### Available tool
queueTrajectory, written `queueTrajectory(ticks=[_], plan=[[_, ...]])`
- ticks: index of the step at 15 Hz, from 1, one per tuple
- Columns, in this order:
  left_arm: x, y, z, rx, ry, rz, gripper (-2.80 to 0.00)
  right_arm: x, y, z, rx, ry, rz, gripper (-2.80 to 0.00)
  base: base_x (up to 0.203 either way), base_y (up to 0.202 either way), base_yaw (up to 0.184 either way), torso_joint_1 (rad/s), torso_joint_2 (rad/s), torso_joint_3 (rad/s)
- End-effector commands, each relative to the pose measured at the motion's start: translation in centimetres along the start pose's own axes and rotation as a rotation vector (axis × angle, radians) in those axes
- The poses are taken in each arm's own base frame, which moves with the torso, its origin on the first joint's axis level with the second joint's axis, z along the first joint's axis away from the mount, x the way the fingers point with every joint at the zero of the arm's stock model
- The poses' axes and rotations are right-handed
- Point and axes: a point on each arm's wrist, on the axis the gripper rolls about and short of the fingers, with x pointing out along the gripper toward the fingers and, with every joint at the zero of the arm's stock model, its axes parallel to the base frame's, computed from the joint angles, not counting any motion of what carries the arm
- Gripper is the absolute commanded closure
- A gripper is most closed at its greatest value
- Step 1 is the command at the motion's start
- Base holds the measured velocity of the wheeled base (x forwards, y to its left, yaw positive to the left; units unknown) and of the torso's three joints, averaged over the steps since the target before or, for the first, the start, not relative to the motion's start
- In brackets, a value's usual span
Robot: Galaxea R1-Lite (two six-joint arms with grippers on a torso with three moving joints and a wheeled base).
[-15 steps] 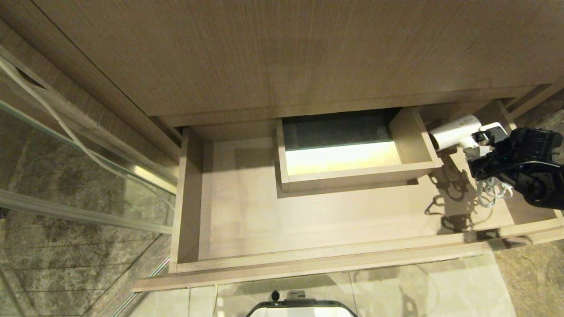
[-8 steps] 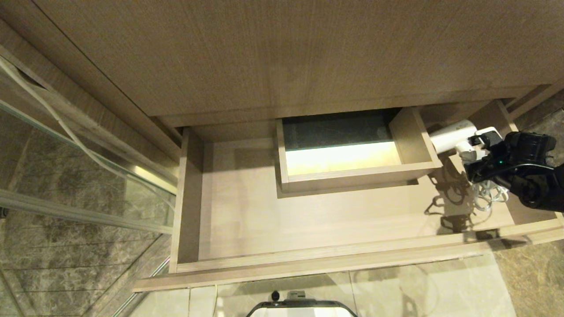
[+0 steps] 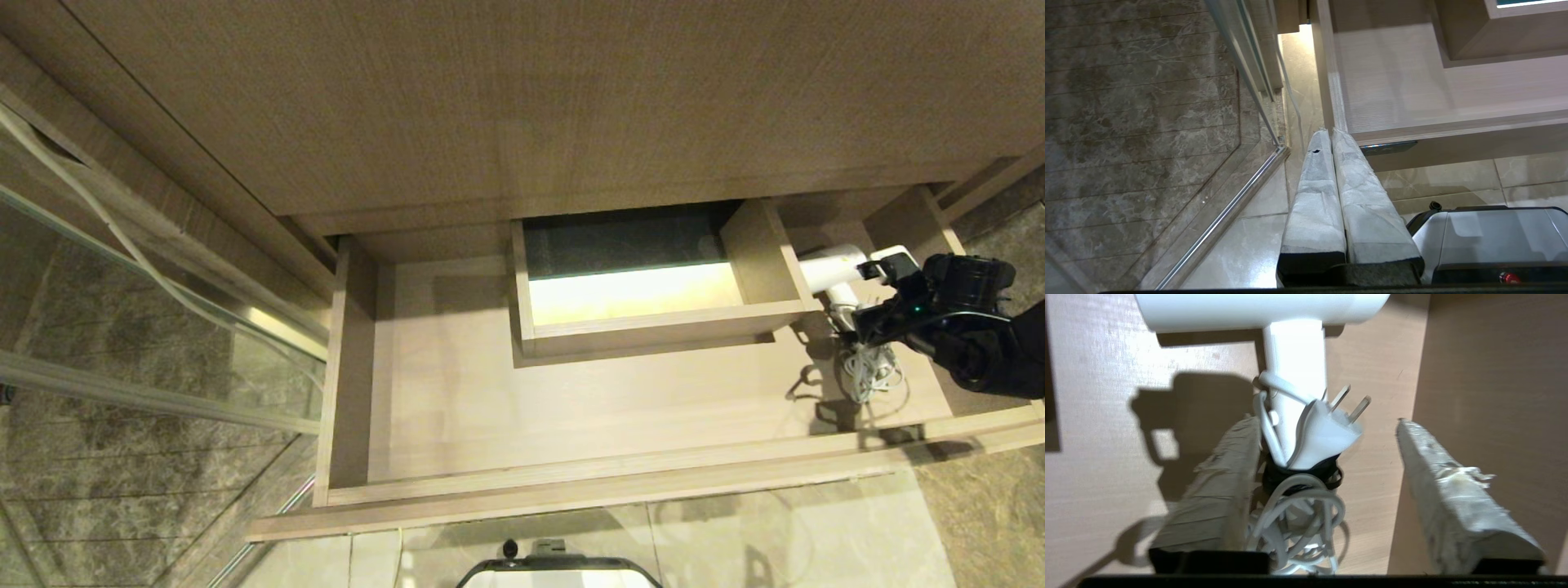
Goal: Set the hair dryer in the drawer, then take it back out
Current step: Put it into the drawer, then close the drawer
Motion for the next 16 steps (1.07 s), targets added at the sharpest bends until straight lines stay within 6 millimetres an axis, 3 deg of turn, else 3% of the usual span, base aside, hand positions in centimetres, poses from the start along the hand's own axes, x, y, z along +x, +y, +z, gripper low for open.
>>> queueTrajectory(ticks=[1, 4, 7, 8, 14, 16], plan=[[0.0, 0.0, 0.0, 0.0, -0.001, 0.001, 0.0, -0.3, 0.0, 0.0, -0.002, 0.0, 0.0, -2.8, 0.0, 0.0, 0.0, 0.0, 0.0, 0.0], [0.0, 0.0, 0.0, 0.0, 0.0, 0.0, 0.0, -2.0, -1.5, 2.1, 0.017, -0.056, -0.035, -2.8, 0.0, 0.0, 0.0, 0.0, 0.0, 0.0], [0.0, 0.0, 0.0, 0.0, -0.001, 0.0, 0.0, -6.4, -3.3, 4.5, 0.026, -0.095, -0.059, -2.8, 0.0, 0.0, 0.0, 0.0, 0.0, 0.0], [0.0, 0.0, 0.0, 0.0, 0.0, -0.001, 0.0, -8.0, -3.6, 4.9, 0.029, -0.097, -0.056, 0.0, 0.0, 0.0, 0.0, 0.0, 0.0, 0.0], [0.0, 0.0, 0.0, 0.0, -0.001, -0.001, 0.0, -17.8, -5.0, 7.2, 0.031, -0.096, 0.005, 0.0, 0.0, 0.0, 0.0, 0.0, 0.0, 0.0], [0.0, 0.0, 0.0, 0.0, -0.001, -0.001, 0.0, -20.8, -4.9, 6.9, 0.03, -0.051, 0.031, 0.0, 0.0, 0.0, 0.0, 0.0, 0.0, 0.0]])
